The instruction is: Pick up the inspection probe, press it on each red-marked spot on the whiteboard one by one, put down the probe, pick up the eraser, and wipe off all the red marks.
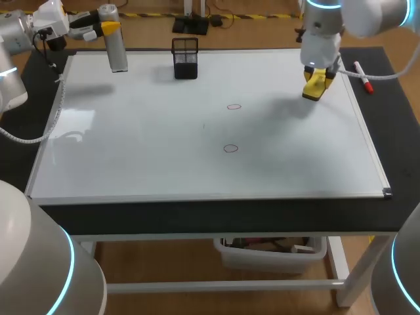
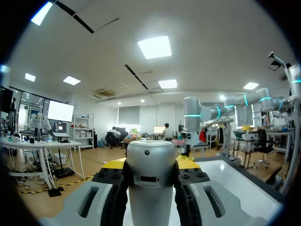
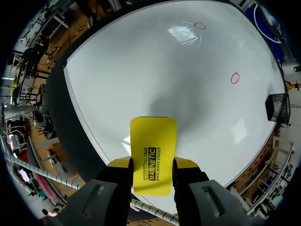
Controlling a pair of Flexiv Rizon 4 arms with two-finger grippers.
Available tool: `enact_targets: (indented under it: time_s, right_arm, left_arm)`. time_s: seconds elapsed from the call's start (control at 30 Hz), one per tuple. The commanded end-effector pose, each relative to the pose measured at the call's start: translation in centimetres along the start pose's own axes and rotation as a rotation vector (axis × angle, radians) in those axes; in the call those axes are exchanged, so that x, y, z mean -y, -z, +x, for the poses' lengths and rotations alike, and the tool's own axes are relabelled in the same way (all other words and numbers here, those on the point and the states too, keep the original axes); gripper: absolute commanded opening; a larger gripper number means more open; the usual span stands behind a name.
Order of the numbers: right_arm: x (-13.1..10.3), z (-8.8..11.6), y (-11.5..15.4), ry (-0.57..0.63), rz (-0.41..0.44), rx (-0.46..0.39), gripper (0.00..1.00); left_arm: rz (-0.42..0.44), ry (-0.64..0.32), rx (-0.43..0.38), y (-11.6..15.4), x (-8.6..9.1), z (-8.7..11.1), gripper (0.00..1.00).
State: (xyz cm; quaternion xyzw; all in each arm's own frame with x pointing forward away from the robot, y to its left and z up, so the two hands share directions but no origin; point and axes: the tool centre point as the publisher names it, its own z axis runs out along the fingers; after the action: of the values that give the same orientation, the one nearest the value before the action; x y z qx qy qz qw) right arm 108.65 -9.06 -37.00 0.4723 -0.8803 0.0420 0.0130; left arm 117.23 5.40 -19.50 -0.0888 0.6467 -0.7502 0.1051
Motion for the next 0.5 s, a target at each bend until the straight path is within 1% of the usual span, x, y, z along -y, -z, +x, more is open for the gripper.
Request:
enact_targets:
  time_s: [0.03, 0.5]
  right_arm:
    - [0.0, 0.4, -0.1, -0.004, -0.004, 0.007, 0.00]
    - [0.1, 1.4, -0.5, -0.032, 0.000, 0.013, 0.00]
  left_arm:
    - [0.000, -0.001, 0.001, 0.0, 0.1, 0.1, 0.00]
    - [0.000, -0.001, 0.001, 0.0, 0.1, 0.1, 0.00]
